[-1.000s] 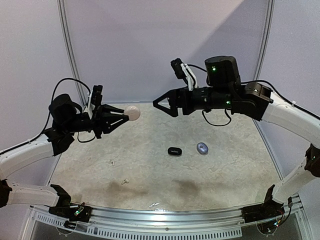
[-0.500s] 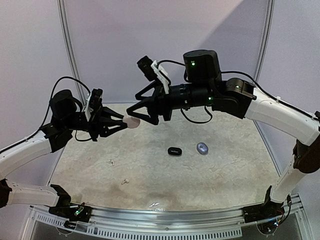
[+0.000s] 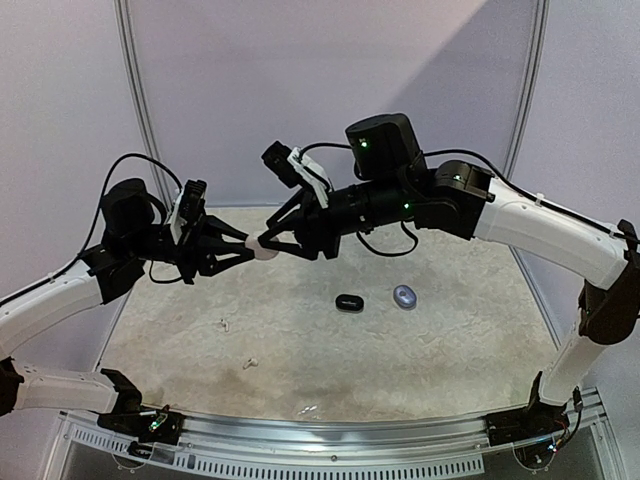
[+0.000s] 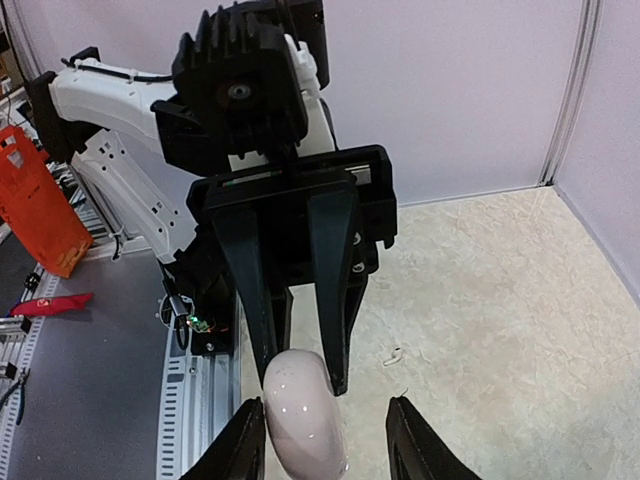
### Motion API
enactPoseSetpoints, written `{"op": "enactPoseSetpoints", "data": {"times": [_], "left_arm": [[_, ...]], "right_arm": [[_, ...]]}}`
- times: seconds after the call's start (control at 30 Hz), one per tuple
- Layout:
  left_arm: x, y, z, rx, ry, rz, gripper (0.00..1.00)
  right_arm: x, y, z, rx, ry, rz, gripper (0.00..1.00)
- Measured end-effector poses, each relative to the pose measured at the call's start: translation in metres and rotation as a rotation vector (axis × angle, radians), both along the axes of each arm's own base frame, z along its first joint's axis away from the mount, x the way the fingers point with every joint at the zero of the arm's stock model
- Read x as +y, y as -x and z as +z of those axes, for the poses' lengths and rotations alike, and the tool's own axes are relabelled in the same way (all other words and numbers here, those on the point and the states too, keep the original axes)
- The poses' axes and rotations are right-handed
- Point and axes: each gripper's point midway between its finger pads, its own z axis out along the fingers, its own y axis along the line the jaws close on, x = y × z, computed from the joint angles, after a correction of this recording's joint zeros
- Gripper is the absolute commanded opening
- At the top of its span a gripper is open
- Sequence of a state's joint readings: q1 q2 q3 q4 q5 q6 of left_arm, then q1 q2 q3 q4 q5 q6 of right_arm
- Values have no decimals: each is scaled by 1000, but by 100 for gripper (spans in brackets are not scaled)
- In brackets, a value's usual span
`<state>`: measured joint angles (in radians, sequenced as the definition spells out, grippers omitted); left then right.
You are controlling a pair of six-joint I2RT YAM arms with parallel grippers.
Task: Insert the wireless bluetooth earbuds into the charging case
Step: Pass from the left arm to the right, then pass from the right arm to the left
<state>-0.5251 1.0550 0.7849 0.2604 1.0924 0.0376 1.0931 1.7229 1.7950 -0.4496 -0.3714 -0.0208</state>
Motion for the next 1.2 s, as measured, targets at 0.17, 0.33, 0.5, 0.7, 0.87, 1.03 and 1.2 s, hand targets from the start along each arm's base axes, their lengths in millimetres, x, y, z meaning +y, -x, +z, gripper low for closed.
{"op": "enactPoseSetpoints", "data": {"times": [0.17, 0.33, 0.5, 0.7, 0.87, 1.03, 1.2], "left_arm": [[0, 0, -1, 3, -3, 0, 0], [0, 0, 0, 2, -2, 0, 0], [0, 0, 0, 3, -2, 0, 0], [0, 1, -2, 21, -7, -5, 0], [0, -2, -1, 39, -6, 10, 68], [1, -9, -5, 83, -2, 58, 52], [0, -14, -4, 120, 17, 93, 44]], "right_arm": [[0, 0, -1, 0, 4, 2, 43], [-1, 2, -5, 11, 19, 9, 44], [1, 3, -10, 22, 30, 22, 30], [3, 7, -10, 25, 37, 51, 10], [3, 8, -9, 20, 34, 57, 4], [7, 5, 2, 10, -12, 47, 1], [11, 1, 15, 1, -66, 31, 0]]}}
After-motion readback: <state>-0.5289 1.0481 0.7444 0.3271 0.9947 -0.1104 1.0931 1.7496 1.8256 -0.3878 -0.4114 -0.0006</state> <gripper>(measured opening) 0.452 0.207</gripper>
